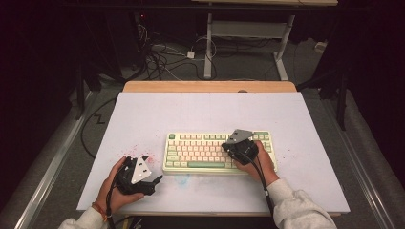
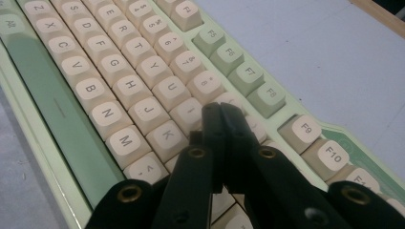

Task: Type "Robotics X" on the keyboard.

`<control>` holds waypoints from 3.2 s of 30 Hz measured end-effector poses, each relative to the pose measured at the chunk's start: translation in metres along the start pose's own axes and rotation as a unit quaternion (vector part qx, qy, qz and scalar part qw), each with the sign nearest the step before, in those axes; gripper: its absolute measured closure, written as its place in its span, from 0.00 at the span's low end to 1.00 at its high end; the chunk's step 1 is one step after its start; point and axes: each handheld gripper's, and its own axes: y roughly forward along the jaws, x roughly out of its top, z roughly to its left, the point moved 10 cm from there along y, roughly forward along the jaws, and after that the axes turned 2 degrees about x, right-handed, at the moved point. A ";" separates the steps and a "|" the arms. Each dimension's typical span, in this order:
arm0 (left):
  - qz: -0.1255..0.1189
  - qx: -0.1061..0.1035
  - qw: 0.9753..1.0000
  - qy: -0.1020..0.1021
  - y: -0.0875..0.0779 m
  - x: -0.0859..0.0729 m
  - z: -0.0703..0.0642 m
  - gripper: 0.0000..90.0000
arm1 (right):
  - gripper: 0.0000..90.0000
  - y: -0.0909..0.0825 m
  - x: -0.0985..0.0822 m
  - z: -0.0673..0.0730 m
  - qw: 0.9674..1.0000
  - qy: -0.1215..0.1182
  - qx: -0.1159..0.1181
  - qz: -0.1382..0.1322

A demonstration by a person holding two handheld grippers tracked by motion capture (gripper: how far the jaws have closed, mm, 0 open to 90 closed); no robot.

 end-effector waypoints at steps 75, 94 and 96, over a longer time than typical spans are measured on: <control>-0.018 -0.012 0.999 -0.040 -0.010 0.011 0.002 0.32 | 0.30 -0.116 -0.057 -0.028 0.985 0.038 -0.119 -0.123; -0.014 -0.068 0.997 -0.034 -0.012 0.038 -0.004 0.97 | 0.24 -0.116 -0.084 -0.020 0.986 0.041 -0.122 -0.102; -0.013 -0.079 0.996 -0.032 -0.011 0.046 -0.006 0.97 | 0.24 -0.114 -0.085 -0.020 0.986 0.042 -0.124 -0.098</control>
